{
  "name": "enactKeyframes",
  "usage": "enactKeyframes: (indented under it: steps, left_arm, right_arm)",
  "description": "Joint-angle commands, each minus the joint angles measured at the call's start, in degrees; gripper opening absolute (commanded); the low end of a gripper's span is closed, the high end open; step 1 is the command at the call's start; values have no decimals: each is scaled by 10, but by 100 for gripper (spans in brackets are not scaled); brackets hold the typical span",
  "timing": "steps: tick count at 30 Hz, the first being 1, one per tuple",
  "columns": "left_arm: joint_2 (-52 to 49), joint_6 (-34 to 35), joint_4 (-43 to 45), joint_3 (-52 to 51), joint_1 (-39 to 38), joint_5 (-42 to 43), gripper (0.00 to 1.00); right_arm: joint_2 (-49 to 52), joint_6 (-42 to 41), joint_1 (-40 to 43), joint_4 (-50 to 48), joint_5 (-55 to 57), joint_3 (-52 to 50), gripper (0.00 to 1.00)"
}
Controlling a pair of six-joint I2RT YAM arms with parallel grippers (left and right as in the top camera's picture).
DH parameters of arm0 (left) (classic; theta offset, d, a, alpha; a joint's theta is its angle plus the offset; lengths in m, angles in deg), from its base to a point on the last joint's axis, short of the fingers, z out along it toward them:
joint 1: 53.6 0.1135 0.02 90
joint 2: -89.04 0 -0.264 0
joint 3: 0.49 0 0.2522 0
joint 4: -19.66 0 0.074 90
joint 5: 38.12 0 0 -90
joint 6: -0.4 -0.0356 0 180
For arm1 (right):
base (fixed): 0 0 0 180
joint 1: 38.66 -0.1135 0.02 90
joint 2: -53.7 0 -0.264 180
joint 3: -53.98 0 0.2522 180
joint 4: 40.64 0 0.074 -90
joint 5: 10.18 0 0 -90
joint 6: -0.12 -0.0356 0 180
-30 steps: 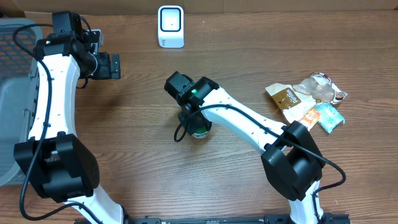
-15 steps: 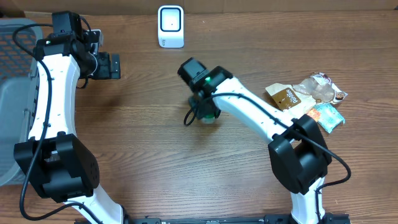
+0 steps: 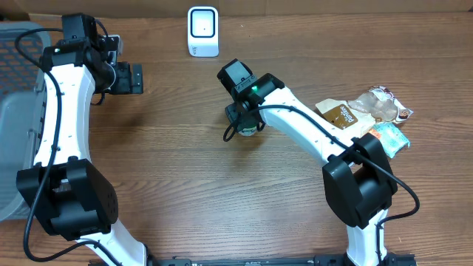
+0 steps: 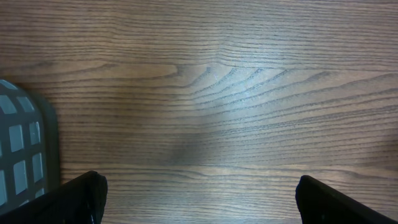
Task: Scan the item barcode
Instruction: 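Lift the jar slightly with the right gripper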
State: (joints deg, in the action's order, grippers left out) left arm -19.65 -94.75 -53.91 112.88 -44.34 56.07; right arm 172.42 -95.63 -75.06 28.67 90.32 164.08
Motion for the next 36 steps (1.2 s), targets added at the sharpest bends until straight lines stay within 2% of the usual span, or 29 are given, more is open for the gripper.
enactKeyframes:
  steps: [1, 3, 11, 20, 25, 36]
  left_arm:
    - [5, -11, 1, 6, 1, -3, 100]
    - [5, -11, 1, 6, 1, -3, 99]
    - [5, -11, 1, 6, 1, -3, 100]
    - [5, -11, 1, 6, 1, -3, 100]
    - [5, -11, 1, 6, 1, -3, 99]
    - [5, -11, 1, 6, 1, -3, 99]
  right_arm:
    - [3, -2, 7, 5, -3, 17, 73]
    - [3, -2, 8, 8, -3, 17, 75]
    - [3, -2, 9, 2, -37, 15, 76]
    - [4, -2, 21, -13, -38, 12, 74]
    - [4, -2, 27, -14, -62, 11, 68]
    - [4, 0, 28, -38, -51, -25, 68]
